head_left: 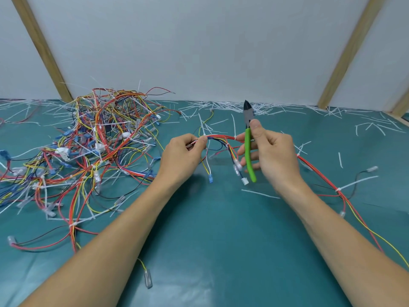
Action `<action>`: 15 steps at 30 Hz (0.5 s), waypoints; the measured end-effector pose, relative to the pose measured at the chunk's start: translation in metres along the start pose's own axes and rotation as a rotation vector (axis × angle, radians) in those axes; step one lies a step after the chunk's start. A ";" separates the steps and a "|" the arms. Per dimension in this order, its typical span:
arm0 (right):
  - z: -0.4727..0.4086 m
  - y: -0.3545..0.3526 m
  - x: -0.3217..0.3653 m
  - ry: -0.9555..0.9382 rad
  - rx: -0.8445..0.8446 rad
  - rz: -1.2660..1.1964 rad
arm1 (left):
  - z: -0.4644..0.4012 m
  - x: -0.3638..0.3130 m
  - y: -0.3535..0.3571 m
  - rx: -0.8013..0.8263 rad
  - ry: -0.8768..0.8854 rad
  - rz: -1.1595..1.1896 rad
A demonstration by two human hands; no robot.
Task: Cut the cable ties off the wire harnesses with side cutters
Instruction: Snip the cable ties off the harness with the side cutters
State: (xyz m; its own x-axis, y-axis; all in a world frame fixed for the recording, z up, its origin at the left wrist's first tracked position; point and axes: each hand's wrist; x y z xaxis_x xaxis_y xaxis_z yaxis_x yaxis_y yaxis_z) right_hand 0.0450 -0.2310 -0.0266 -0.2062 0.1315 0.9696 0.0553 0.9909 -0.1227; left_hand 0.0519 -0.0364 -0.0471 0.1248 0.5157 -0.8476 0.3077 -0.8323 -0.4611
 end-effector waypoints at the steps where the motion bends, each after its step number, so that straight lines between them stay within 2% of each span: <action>1: 0.000 -0.002 0.002 -0.045 -0.039 0.034 | 0.000 -0.001 0.000 -0.022 -0.018 0.012; 3: 0.000 -0.005 0.007 -0.074 -0.059 0.023 | 0.002 -0.002 -0.001 -0.078 -0.048 0.040; 5: 0.002 -0.004 0.011 -0.027 -0.016 -0.076 | 0.005 -0.005 -0.002 -0.088 -0.010 0.089; 10: 0.012 0.016 0.013 0.197 0.207 -0.206 | 0.009 -0.011 0.001 0.087 0.202 0.147; 15: 0.018 0.026 0.007 0.234 0.254 -0.146 | 0.010 -0.009 0.004 0.250 0.193 0.181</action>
State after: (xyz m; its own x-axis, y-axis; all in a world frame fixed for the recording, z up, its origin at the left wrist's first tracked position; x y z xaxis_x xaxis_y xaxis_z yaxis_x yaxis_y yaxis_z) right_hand 0.0269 -0.2042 -0.0269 0.0365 0.0077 0.9993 -0.2080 0.9781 0.0001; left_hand 0.0425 -0.0465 -0.0440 0.3391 0.3649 -0.8671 0.0273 -0.9251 -0.3787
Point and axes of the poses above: each hand's wrist, its own z-axis away from the middle knuckle, its own y-axis out of the palm, x = y × z
